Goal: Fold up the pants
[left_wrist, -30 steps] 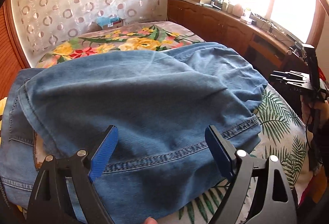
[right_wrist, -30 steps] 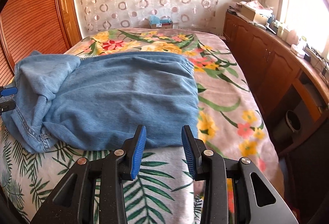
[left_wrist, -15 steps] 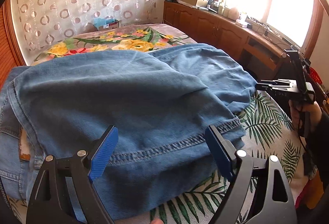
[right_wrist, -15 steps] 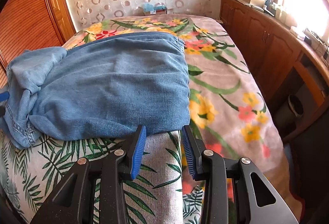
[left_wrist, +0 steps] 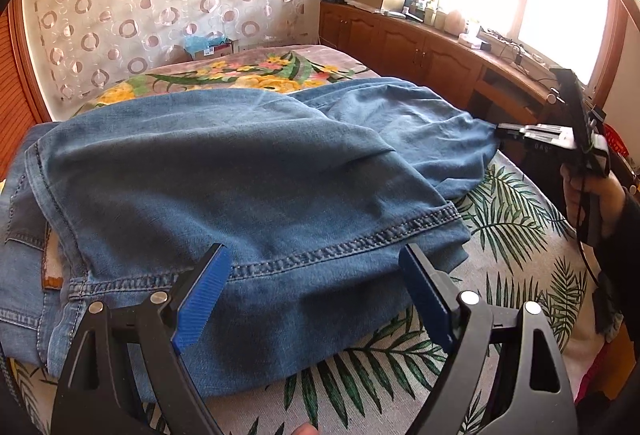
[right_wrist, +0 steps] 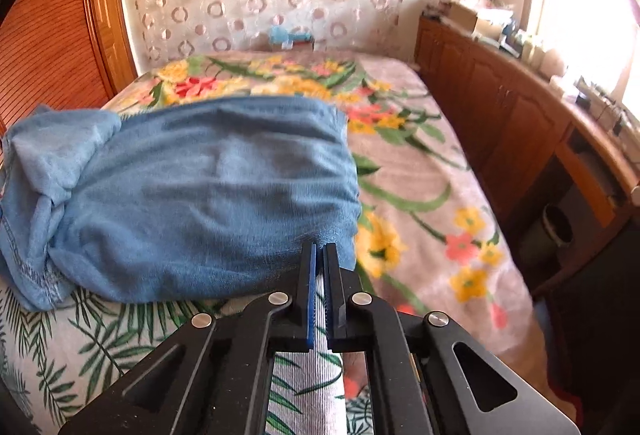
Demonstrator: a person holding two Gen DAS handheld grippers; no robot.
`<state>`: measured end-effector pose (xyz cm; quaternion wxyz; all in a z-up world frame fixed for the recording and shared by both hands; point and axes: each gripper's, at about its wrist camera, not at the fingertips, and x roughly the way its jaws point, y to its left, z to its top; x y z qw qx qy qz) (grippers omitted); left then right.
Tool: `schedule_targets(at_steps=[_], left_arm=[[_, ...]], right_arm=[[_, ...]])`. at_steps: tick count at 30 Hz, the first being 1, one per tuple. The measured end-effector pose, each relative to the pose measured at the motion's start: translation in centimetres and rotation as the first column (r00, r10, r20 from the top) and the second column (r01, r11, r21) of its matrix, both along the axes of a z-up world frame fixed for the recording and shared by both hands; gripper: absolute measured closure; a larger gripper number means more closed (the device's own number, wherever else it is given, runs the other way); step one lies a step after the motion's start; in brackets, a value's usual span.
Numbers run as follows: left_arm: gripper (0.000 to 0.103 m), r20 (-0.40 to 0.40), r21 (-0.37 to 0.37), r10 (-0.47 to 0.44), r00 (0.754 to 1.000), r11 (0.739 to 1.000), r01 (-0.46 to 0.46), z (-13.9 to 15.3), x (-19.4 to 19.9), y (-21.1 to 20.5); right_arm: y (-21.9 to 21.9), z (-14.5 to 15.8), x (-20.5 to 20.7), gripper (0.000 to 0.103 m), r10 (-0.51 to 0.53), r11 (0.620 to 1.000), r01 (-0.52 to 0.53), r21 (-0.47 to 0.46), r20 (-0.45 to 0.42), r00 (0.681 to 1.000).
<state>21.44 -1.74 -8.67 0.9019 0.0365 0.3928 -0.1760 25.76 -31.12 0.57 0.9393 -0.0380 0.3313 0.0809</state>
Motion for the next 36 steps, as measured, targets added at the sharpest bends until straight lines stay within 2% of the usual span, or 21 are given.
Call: schedule_targets(at_steps=[9, 15, 21, 24, 26, 28, 29, 33, 36], left_arm=[[0.017, 0.025, -0.008, 0.033, 0.999, 0.999, -0.033, 0.7, -1.6, 2.2], [0.017, 0.045, -0.007, 0.118, 0.992, 0.993, -0.118, 1.1, -3.3, 7.0], [0.018, 0.034, 0.007, 0.192, 0.981, 0.981, -0.192, 0.6, -3.8, 11.7], [0.033, 0.018, -0.019, 0.202, 0.979, 0.979, -0.202, 0.3, -3.2, 12.8], [0.047, 0.005, -0.037, 0.211, 0.978, 0.977, -0.210, -0.1, -2.5, 13.5], [0.054, -0.019, -0.047, 0.219, 0.976, 0.975, -0.219, -0.7, -1.8, 14.0], [0.060, -0.029, -0.047, 0.221, 0.975, 0.974, -0.222, -1.0, -1.6, 14.3], [0.070, -0.051, -0.029, 0.209, 0.977, 0.977, -0.211, -1.9, -1.5, 14.3], [0.088, -0.031, -0.015, 0.200, 0.979, 0.979, -0.201, -2.0, -2.3, 13.9]], right_arm=[[2.8, 4.2, -1.8, 0.101, 0.031, 0.999, -0.030, -0.012, 0.126, 0.992], [6.2, 6.7, -3.0, 0.101, 0.097, 0.995, -0.092, -0.036, 0.189, 0.977], [9.1, 7.7, -3.9, 0.101, 0.165, 0.986, -0.164, -0.022, 0.222, 0.961], [10.4, 8.2, -4.2, 0.101, 0.202, 0.979, -0.203, -0.020, 0.235, 0.951], [11.1, 8.3, -4.0, 0.101, 0.225, 0.974, -0.226, -0.024, 0.238, 0.945], [11.4, 8.2, -3.8, 0.101, 0.244, 0.969, -0.245, -0.027, 0.237, 0.940], [11.8, 8.2, -3.9, 0.101, 0.254, 0.967, -0.254, -0.029, 0.236, 0.938], [12.1, 8.7, -3.6, 0.101, 0.278, 0.960, -0.278, -0.035, 0.235, 0.931], [12.3, 8.9, -3.3, 0.101, 0.292, 0.956, -0.292, -0.037, 0.237, 0.926]])
